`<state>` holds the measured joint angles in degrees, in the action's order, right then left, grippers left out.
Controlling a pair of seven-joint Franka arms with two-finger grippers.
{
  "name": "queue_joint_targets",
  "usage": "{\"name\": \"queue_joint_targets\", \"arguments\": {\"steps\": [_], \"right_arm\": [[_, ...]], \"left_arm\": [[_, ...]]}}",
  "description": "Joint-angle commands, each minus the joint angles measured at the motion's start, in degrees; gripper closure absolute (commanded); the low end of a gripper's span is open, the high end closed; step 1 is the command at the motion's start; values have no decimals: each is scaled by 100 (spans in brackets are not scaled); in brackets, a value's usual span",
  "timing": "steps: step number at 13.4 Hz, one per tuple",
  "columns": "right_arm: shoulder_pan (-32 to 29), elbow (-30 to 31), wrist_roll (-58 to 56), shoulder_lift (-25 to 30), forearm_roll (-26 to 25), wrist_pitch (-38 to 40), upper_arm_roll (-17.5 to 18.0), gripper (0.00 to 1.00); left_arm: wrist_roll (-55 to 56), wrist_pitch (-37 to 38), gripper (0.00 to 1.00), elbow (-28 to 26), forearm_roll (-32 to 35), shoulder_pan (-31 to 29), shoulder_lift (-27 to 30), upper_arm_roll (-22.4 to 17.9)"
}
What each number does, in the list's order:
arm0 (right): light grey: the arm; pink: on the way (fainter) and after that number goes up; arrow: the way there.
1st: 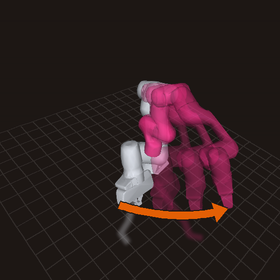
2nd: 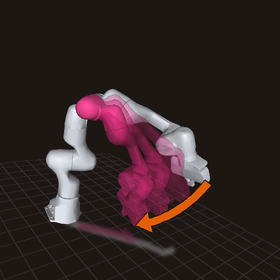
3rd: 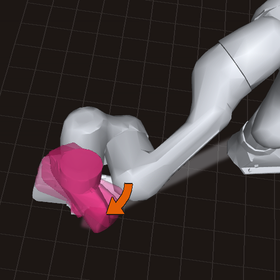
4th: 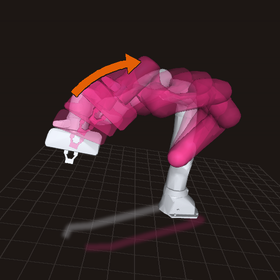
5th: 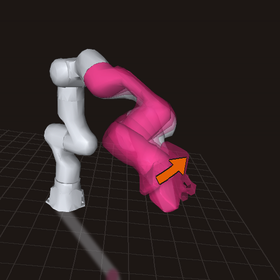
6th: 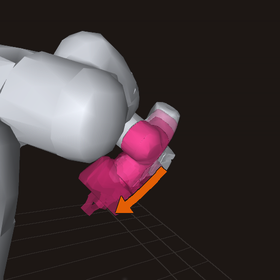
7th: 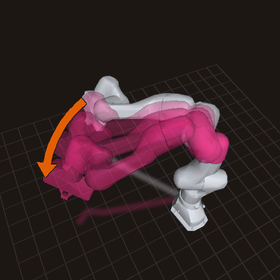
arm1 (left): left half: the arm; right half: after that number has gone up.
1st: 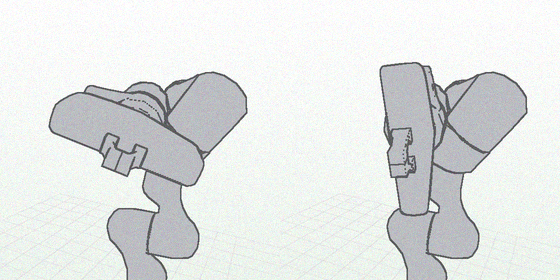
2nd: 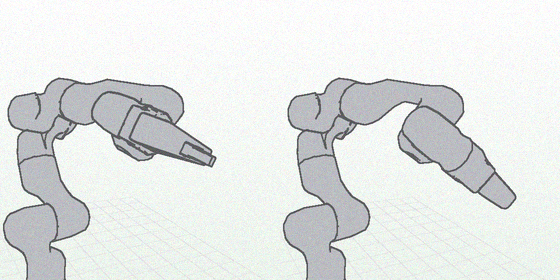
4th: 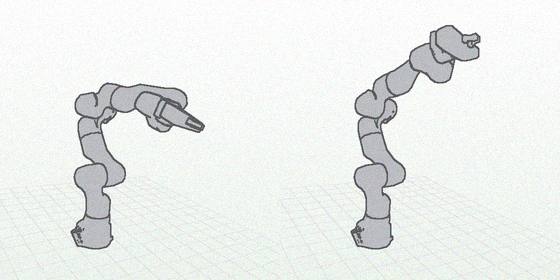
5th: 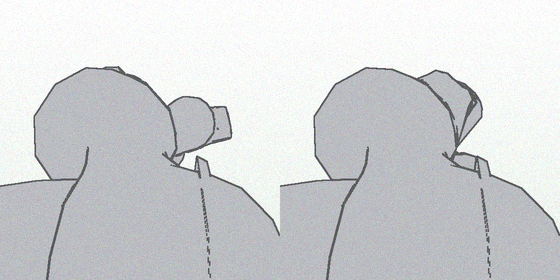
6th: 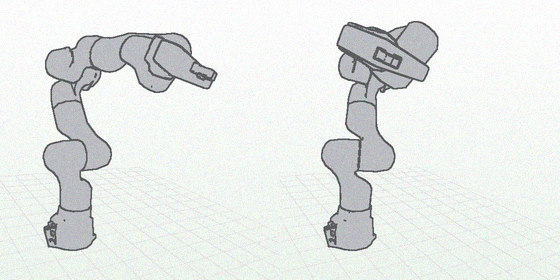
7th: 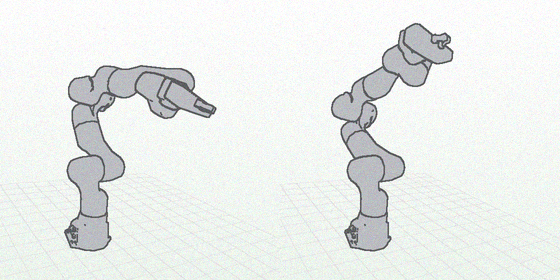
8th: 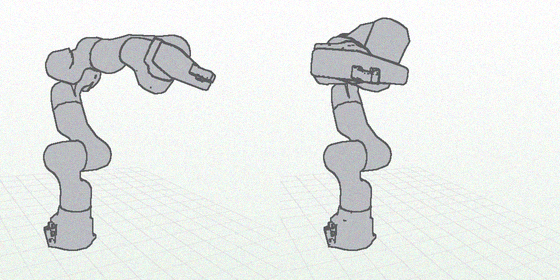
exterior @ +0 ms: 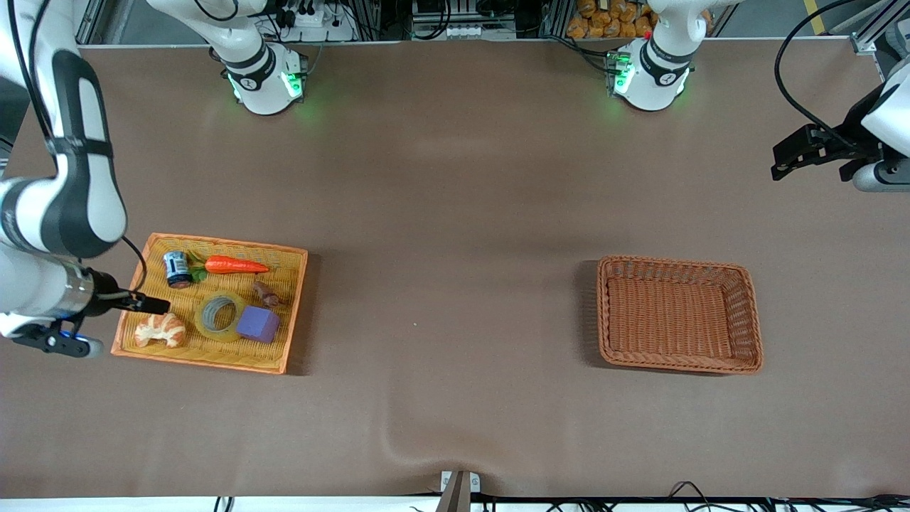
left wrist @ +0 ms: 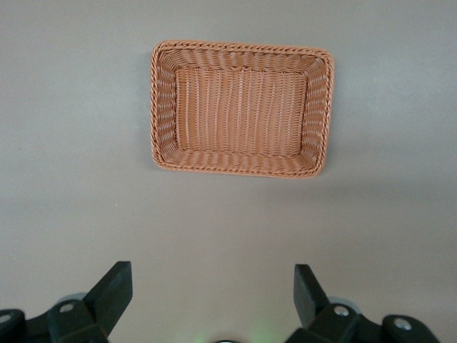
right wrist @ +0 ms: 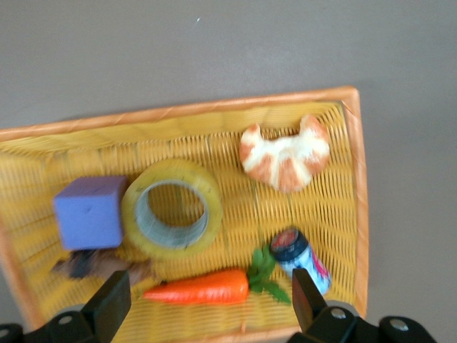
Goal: Transfer tape with both arms
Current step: 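Reach the right gripper down to the yellow tape roll in the tray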
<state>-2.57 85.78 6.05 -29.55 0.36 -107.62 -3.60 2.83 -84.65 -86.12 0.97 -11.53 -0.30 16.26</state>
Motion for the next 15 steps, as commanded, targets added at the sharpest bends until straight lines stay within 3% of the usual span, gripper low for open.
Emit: {"name": "queue_joint_targets", "arguments": {"steps": [1,7,15], "right_arm": [[-260,-167,-515,-471,34,-119,78,0],[-156,-132,-588,-938,43,-163,96,0],[-15,466,-517,-1096,43,-1138,96,0]], "left_arm": [[7,-87,0,-71,-89,-43,56,9],[-2,-315,0,-150,-89,-43,30,9],[-10,-394,0,-203,-89,-87,-58,0]]}}
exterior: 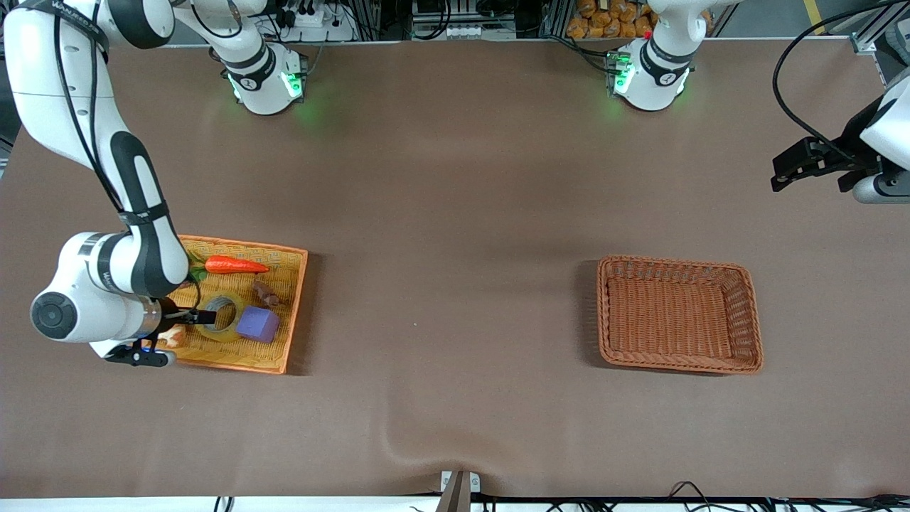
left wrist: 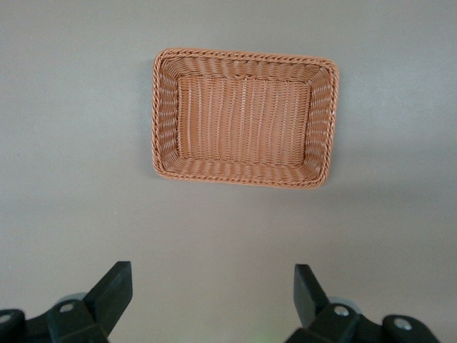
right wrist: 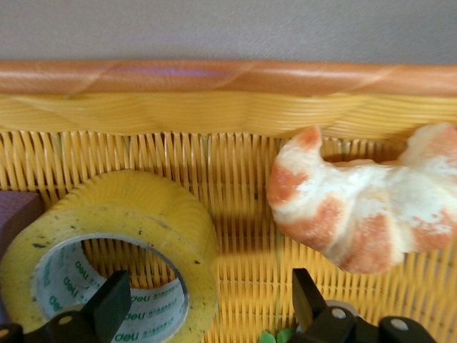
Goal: Transfer tape with both arms
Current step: 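Reach the right gripper down to the yellow tape roll in the tray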
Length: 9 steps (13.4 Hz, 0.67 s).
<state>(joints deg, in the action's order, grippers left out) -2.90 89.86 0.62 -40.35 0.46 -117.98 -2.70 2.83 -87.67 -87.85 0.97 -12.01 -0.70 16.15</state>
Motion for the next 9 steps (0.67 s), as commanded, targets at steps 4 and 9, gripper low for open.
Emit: {"name": "queue_joint_targets", "arguments": {"steps": [4,9], "right_arm": [[18,294,43,-70,33,-522,6,65],[201,348,561,88,165,-604,6,100]], "left_arm": [[-63,-215,0,-21,-89,-38,-123,20],[-72,-224,0,-30,-71,-11,-202,20]]}}
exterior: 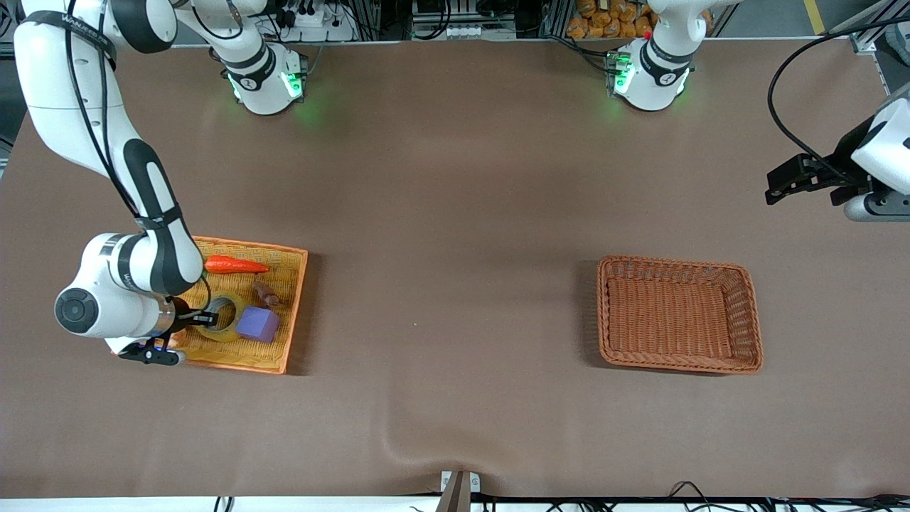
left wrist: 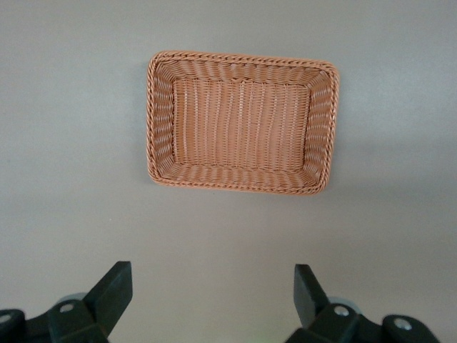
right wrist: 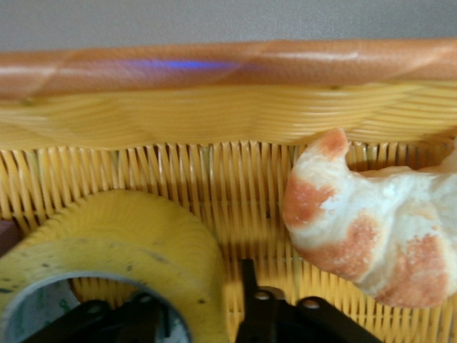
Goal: Transfer tape with both arms
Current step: 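Reach the right gripper down to the yellow tape roll in the tray, then grasp the tape roll rim with the right gripper and lift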
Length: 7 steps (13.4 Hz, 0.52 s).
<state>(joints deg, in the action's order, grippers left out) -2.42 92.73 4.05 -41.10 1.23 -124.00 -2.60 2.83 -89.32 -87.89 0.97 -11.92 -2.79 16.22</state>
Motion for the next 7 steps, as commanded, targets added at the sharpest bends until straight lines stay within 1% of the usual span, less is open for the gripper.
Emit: {"name": "queue_joint_targets", "arguments": {"steps": [1,4,7], "right_arm": [[154,61,219,207,96,68,-12,100],[136,61,149,453,87,323,-12,100],[101,43,26,883,26,736,-30,100]], "left_arm": [[-72,-77,0,-26,-71,-29,-20,13],[-72,-77,0,-26,-71,-21,-29,13],[-46,-51,0,-8,-62,-3,-11,22]]}}
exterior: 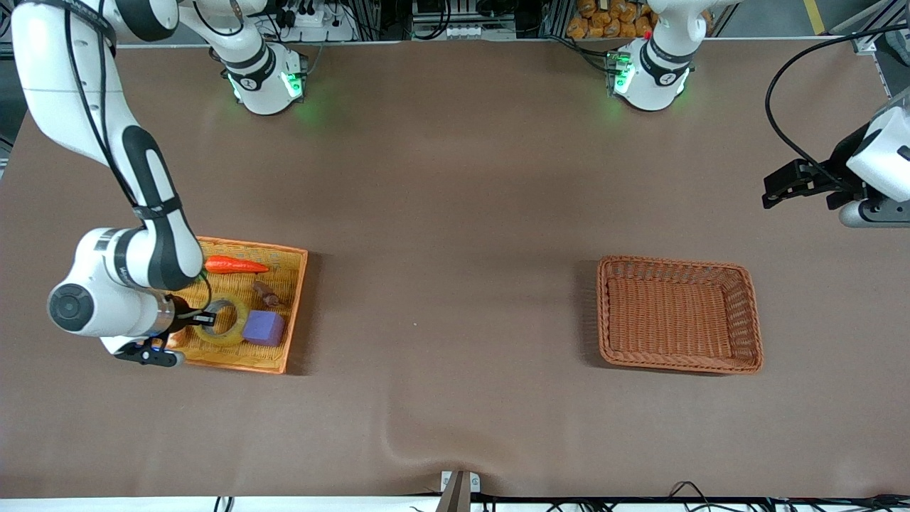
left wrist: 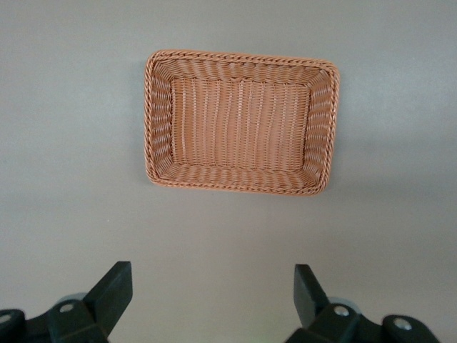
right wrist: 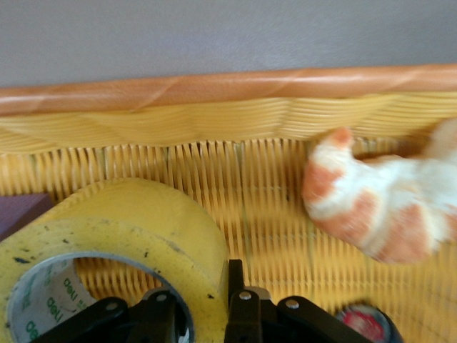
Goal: Transfer tape with both arms
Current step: 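Grasp the tape roll rim with the right gripper and lift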
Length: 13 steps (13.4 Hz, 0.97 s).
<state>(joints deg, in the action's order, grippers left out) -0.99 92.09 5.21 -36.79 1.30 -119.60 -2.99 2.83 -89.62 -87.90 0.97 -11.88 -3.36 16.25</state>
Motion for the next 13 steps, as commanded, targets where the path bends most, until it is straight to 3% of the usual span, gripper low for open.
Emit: {"name": "queue_joint_targets", "arguments": {"steps": [1,7,13], "right_arm": [[-41,108,-186,575,11,402,0,100],[265,2,14,1006,308,894,105,100],[2020,-287,2620,894,248,842,88,100]], "left_arm": [[-45,-12,0,10,-62,-7,54,18],[-115,155,0,36,-54,-16,195,71],[-116,137,0,45,-45,-25,160,71]]}}
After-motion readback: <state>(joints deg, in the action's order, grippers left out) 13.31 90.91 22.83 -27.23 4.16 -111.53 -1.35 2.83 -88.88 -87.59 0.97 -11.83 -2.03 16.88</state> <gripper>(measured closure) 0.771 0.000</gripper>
